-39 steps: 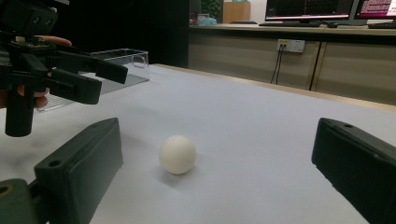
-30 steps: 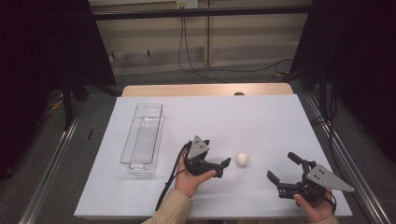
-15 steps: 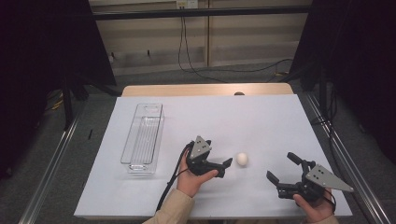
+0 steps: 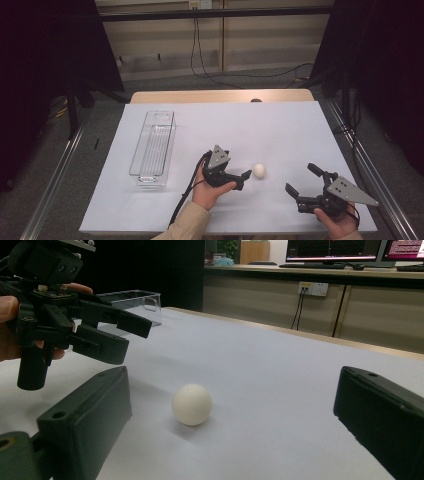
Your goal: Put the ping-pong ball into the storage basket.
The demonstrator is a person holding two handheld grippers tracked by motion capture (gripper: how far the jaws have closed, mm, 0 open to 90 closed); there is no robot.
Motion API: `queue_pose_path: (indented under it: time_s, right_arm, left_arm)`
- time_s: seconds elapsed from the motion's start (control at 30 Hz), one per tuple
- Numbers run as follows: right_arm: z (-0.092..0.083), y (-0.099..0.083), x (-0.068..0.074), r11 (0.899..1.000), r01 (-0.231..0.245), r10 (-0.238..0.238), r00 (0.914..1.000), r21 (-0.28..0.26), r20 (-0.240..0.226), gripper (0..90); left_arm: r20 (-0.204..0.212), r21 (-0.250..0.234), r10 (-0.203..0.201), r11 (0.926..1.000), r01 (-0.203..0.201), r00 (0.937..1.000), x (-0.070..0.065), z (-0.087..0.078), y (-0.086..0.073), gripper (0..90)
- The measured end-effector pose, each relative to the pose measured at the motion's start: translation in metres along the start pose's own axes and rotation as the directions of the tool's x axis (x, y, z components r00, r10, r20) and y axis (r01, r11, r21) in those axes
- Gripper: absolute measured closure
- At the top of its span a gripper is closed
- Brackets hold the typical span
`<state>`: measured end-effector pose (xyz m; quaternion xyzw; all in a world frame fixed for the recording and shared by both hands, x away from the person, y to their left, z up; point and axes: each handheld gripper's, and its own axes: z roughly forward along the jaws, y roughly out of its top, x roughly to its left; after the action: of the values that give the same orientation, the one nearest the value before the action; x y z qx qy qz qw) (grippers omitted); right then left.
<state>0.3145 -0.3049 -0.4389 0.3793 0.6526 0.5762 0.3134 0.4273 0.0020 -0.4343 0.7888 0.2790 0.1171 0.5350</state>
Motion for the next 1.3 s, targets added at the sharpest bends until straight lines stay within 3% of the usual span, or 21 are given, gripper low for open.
queue_pose_path:
  time_s: [1.3]
  right_arm:
    - [0.001,0.000,0.000,1.000,-0.003,0.003,1.0000,0.001,-0.006,1.6]
  left_arm:
    - [0.027,0.047,0.006,0.9988,-0.007,0.9996,-0.007,0.017,0.004,2.2]
